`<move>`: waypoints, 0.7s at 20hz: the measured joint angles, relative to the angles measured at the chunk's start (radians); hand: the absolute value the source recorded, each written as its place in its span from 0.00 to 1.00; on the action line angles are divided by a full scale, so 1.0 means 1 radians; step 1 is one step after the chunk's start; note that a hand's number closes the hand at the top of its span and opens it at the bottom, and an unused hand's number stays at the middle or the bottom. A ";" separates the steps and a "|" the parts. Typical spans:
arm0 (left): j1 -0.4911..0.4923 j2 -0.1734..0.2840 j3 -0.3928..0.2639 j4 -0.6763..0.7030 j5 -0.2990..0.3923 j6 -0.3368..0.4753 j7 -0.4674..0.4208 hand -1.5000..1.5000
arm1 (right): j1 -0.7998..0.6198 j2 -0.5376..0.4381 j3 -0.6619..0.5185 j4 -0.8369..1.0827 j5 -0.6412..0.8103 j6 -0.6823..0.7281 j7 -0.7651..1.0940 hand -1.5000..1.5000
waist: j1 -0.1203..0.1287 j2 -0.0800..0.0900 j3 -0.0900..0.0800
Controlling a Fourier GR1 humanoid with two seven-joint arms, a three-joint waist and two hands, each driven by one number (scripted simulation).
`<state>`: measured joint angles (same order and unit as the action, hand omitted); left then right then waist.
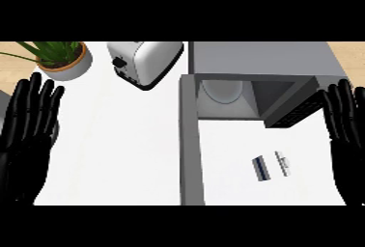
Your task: Pick up the milk, place it into the microwave and close the microwave
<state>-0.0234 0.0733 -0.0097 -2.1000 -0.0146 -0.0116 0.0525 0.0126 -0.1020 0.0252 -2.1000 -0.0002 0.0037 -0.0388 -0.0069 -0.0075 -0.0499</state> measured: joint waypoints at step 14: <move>0.139 -0.057 0.078 0.031 0.246 -0.052 -0.009 0.00 | 0.395 -0.045 -0.038 -0.163 -0.153 0.188 -0.025 0.00 | -0.001 0.004 0.048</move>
<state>0.1151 0.0166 0.0683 -2.0687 0.2316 -0.0639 0.0434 0.4073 -0.1468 -0.0125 -2.2628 -0.1530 0.1912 -0.0637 -0.0079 -0.0033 -0.0016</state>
